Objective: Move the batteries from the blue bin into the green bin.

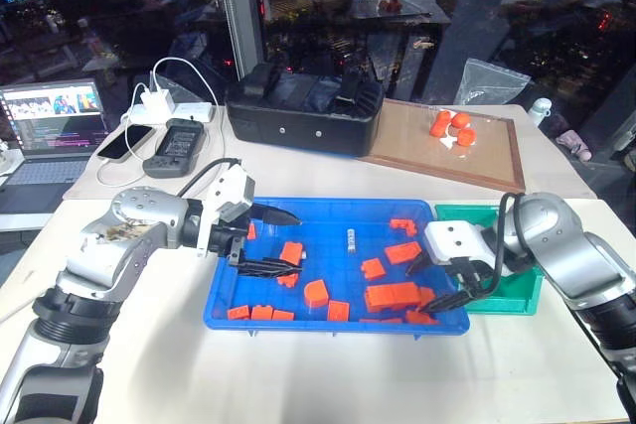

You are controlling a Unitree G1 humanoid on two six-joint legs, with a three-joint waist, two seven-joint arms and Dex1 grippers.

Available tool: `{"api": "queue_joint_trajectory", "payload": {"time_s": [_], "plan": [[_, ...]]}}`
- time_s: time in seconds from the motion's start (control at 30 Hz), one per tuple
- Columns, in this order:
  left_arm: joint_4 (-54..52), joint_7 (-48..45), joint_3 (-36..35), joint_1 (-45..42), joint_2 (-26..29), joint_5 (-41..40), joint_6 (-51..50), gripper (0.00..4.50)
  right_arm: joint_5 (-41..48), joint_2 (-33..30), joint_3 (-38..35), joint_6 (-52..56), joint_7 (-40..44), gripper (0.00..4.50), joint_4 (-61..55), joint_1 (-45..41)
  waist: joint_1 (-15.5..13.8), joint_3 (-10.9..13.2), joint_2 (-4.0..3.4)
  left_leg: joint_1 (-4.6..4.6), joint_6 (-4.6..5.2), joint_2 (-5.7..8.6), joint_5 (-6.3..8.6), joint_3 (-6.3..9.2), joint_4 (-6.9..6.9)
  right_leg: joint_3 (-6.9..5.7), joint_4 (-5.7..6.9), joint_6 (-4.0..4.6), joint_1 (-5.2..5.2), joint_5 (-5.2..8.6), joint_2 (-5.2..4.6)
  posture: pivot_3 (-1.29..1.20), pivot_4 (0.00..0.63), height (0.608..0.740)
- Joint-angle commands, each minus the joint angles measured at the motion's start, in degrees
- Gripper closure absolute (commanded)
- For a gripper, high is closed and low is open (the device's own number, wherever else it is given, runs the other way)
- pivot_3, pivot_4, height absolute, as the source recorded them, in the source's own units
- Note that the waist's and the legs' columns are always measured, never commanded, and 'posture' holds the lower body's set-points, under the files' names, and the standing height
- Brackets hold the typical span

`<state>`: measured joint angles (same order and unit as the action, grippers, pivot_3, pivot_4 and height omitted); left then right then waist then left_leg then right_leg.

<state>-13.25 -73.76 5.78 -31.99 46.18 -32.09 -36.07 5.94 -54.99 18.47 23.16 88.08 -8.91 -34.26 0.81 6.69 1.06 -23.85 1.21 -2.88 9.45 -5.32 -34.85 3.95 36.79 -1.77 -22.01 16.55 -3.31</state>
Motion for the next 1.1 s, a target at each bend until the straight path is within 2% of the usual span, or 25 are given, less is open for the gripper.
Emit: {"api": "queue_joint_trajectory", "payload": {"time_s": [0.03,0.23,0.37,0.5,0.83,0.93,1.03,1.1], "plan": [[-0.89,-0.51,-1.19,-1.17,1.06,-0.12,0.75,0.00,-1.09,4.30,-1.84,-3.37,-4.66,0.10,5.73,-6.65,0.17,0.01,0.02,0.00,0.00,0.00,0.00,0.00,0.01,0.01,0.00,0.00,0.00,0.00,0.00,0.00,0.150,0.740],[-1.72,-0.27,-1.48,0.38,2.72,0.77,0.56,0.00,-4.74,15.83,-0.38,-4.75,-14.96,0.10,19.56,-14.83,-0.03,0.01,0.02,-0.01,0.00,-0.01,0.00,0.04,0.05,0.01,0.01,0.04,-0.01,0.00,0.07,0.00,0.150,0.740],[-2.74,0.08,-2.04,1.79,3.95,0.74,0.37,0.00,-6.45,20.86,1.24,-6.47,-16.91,0.10,27.71,-16.70,-0.21,0.02,0.04,-0.05,0.00,0.00,0.00,0.03,0.06,-0.02,0.01,0.05,-0.01,-0.01,0.06,0.00,0.150,0.740],[-4.14,0.61,-2.99,3.68,5.11,0.17,0.15,0.00,-7.99,24.65,2.12,-8.93,-18.19,0.10,35.44,-18.50,-0.15,0.02,0.03,-0.09,0.00,0.01,0.00,-0.03,0.04,-0.03,0.01,0.05,-0.02,-0.01,0.02,0.00,0.150,0.740],[-6.39,1.87,-4.57,6.85,6.10,-0.47,-0.13,0.00,-12.03,29.23,4.01,-16.89,-18.52,0.10,48.77,-19.91,0.05,0.02,0.03,-0.06,0.00,0.00,0.00,-0.01,0.05,-0.02,0.07,0.06,-0.03,-0.02,0.04,0.00,0.150,0.740],[-6.59,2.09,-4.64,7.33,6.07,-0.38,0.02,0.00,-12.80,30.10,3.82,-18.52,-18.95,0.83,51.57,-20.63,0.12,0.02,0.03,-0.04,0.00,-0.02,0.00,0.00,0.06,-0.02,0.11,0.06,-0.03,-0.02,0.06,0.00,0.150,0.740],[-6.54,2.20,-4.47,7.49,5.82,-0.37,0.17,0.00,-12.44,29.62,3.00,-19.02,-17.83,1.86,51.16,-21.03,0.08,0.02,0.03,0.00,0.00,-0.02,0.00,-0.01,0.06,-0.02,0.12,0.07,-0.01,-0.02,0.07,0.00,0.150,0.740],[-6.38,2.19,-4.26,7.56,5.65,-0.22,0.45,0.00,-11.96,28.46,2.29,-18.50,-16.83,1.97,49.19,-20.80,0.05,0.02,0.03,0.00,0.00,-0.02,0.00,-0.01,0.05,-0.02,0.12,0.07,0.00,-0.02,0.06,0.00,0.150,0.740]]}}
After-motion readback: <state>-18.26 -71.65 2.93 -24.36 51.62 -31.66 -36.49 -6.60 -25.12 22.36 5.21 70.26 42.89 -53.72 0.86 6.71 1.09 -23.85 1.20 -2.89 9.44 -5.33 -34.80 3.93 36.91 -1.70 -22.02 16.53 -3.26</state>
